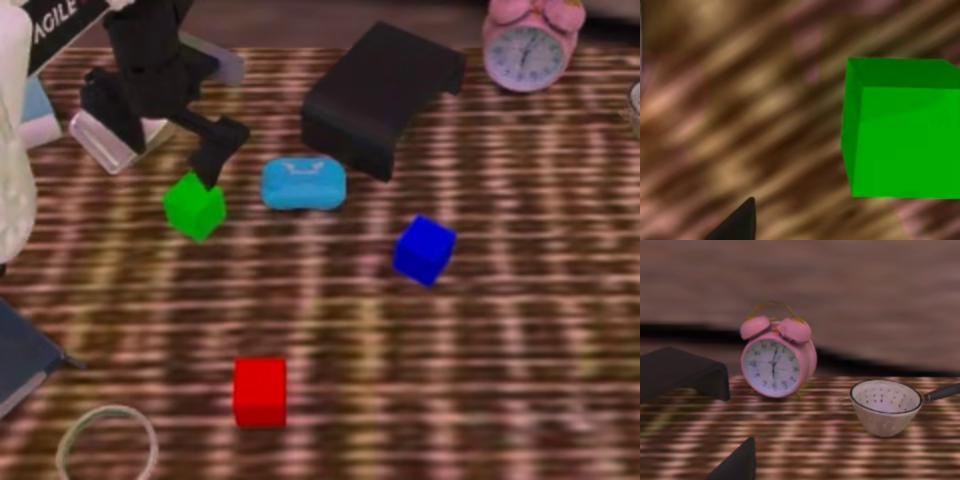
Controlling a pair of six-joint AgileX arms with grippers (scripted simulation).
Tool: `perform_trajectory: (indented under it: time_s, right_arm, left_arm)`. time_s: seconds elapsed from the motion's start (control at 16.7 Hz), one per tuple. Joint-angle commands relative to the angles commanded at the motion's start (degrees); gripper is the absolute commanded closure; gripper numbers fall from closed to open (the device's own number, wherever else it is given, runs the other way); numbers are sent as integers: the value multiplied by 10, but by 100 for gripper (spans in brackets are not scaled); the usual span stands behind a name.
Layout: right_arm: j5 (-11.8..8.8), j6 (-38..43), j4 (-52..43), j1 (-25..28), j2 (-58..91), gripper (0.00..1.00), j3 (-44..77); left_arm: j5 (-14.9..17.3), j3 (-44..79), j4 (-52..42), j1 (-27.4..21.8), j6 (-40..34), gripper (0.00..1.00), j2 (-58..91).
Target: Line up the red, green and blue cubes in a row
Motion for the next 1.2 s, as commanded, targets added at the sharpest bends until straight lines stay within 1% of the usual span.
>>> perform_trajectory:
  time_s: [0.18,0.42,0.54,0.84,1.2]
  right_arm:
    - [0,0,0,0,0,0,0]
    - [0,0,0,0,0,0,0]
    - [0,0,0,0,0,0,0]
    - [0,0,0,0,0,0,0]
    - [0,0,0,0,0,0,0]
  left_arm:
    - [0,-22,23,-2,2,0,4]
    - [0,-95,118,-2,1,0,19]
    - [0,-124,151,-3,1,0,26]
    - [0,-132,160,-3,1,0,29]
    - [0,-132,160,-3,1,45,29]
